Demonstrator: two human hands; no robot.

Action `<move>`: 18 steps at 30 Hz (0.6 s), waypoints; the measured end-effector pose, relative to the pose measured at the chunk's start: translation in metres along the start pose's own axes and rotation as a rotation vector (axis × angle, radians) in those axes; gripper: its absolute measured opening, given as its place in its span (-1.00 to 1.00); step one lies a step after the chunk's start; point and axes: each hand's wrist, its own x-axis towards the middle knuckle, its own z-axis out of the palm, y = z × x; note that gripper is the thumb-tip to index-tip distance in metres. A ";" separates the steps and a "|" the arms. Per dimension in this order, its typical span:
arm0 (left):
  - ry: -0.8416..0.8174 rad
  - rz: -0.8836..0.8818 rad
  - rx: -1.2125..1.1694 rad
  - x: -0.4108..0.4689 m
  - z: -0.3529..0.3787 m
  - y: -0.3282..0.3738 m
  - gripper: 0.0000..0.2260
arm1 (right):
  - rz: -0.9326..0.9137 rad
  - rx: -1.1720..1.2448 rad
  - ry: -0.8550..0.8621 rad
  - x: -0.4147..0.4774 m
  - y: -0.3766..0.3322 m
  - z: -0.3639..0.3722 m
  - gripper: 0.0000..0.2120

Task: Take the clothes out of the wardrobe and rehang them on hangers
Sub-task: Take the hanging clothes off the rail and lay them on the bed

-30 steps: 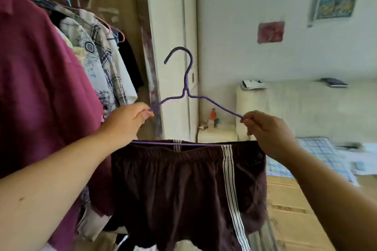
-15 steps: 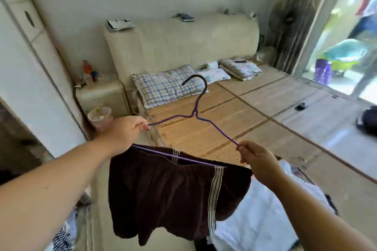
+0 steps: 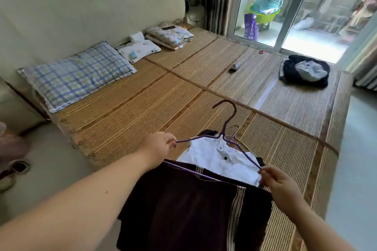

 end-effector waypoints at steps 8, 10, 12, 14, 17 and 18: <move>-0.076 -0.125 0.129 0.136 0.090 0.017 -0.80 | 0.163 -0.231 -0.019 0.128 0.053 0.003 -0.89; -0.086 -0.153 0.170 0.155 0.110 0.015 -0.79 | 0.204 -0.294 -0.043 0.149 0.066 0.007 -0.80; -0.088 -0.181 0.193 0.172 0.126 0.015 -0.77 | 0.244 -0.331 -0.069 0.167 0.077 0.011 -0.77; -0.105 -0.201 0.213 0.186 0.137 0.015 -0.77 | 0.257 -0.381 -0.091 0.180 0.085 0.014 -0.79; -0.127 -0.219 0.168 0.197 0.146 0.016 -0.76 | 0.254 -0.384 -0.097 0.189 0.090 0.016 -0.77; -0.120 -0.224 0.135 0.198 0.146 0.016 -0.73 | 0.248 -0.381 -0.104 0.189 0.088 0.017 -0.70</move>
